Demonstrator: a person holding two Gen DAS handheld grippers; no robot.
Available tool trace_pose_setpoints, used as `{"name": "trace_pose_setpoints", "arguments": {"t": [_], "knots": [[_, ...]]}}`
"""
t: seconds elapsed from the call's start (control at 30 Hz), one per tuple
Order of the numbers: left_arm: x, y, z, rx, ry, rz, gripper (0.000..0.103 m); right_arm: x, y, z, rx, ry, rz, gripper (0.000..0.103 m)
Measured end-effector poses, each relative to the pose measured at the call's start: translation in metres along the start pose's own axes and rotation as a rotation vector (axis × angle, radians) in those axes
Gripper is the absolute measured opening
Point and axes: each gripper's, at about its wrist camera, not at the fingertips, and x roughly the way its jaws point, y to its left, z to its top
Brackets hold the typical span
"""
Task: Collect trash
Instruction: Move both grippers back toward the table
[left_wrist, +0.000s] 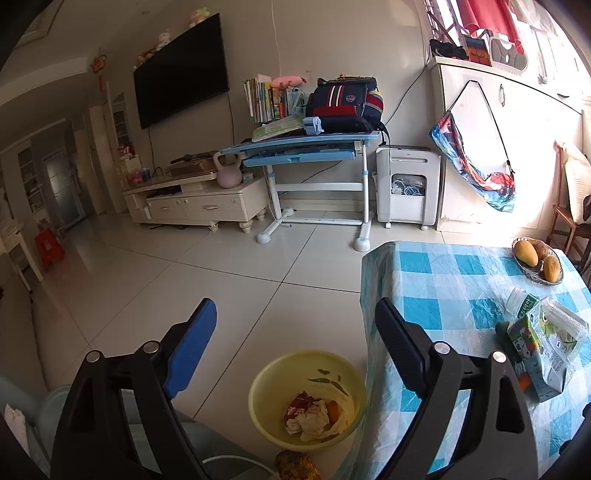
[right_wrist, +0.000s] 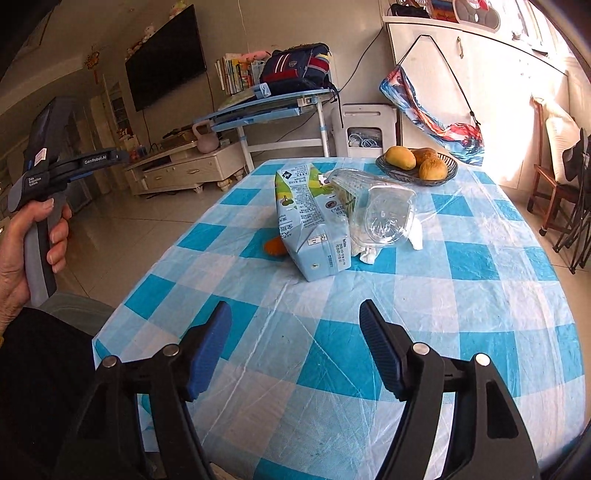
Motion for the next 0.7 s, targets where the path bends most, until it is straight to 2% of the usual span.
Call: {"name": "trace_pose_setpoints", "arguments": {"t": [0.7], "knots": [[-0.009,0.011,-0.006,-0.038,-0.002,-0.022,0.085,-0.008,0.013,-0.005,-0.033,0.023,-0.006,0.072]]}}
